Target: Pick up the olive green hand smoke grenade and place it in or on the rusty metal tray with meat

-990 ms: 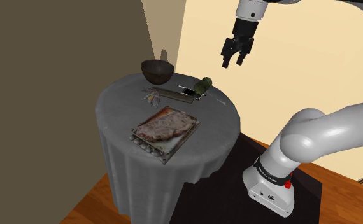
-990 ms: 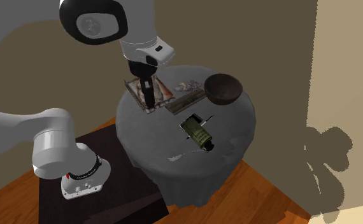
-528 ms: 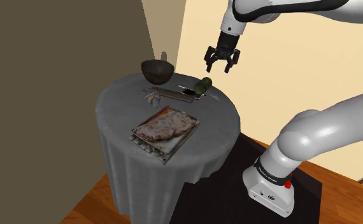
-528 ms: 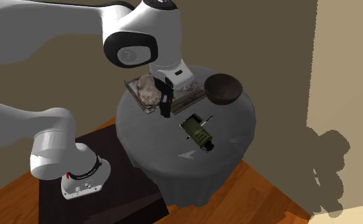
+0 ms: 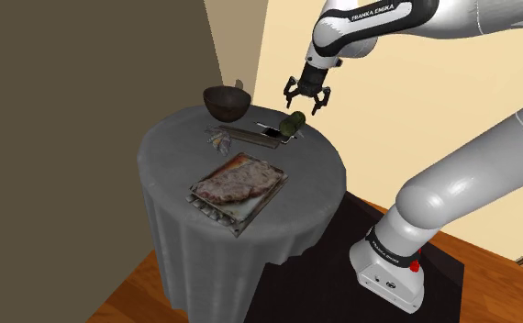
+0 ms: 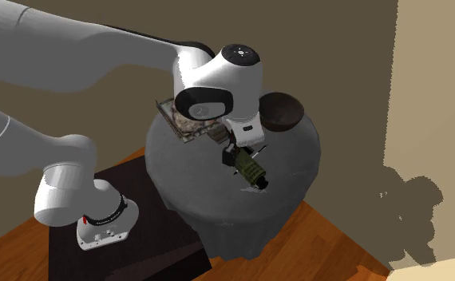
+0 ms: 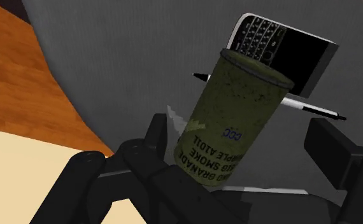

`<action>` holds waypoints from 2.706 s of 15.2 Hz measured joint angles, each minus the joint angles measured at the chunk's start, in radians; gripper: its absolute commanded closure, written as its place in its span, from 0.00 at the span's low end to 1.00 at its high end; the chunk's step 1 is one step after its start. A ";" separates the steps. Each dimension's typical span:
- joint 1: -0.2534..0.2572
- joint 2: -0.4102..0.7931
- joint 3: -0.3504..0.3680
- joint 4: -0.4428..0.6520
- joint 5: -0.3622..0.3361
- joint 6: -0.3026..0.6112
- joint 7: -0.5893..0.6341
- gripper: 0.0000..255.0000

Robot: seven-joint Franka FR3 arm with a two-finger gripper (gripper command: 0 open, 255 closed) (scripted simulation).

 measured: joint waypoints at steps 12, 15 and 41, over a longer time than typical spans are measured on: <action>-0.036 0.155 -0.012 -0.026 0.020 0.206 0.133 0.00; -0.036 0.159 -0.012 -0.028 0.021 0.212 0.134 0.00; -0.037 0.086 -0.010 0.065 0.010 0.047 0.148 1.00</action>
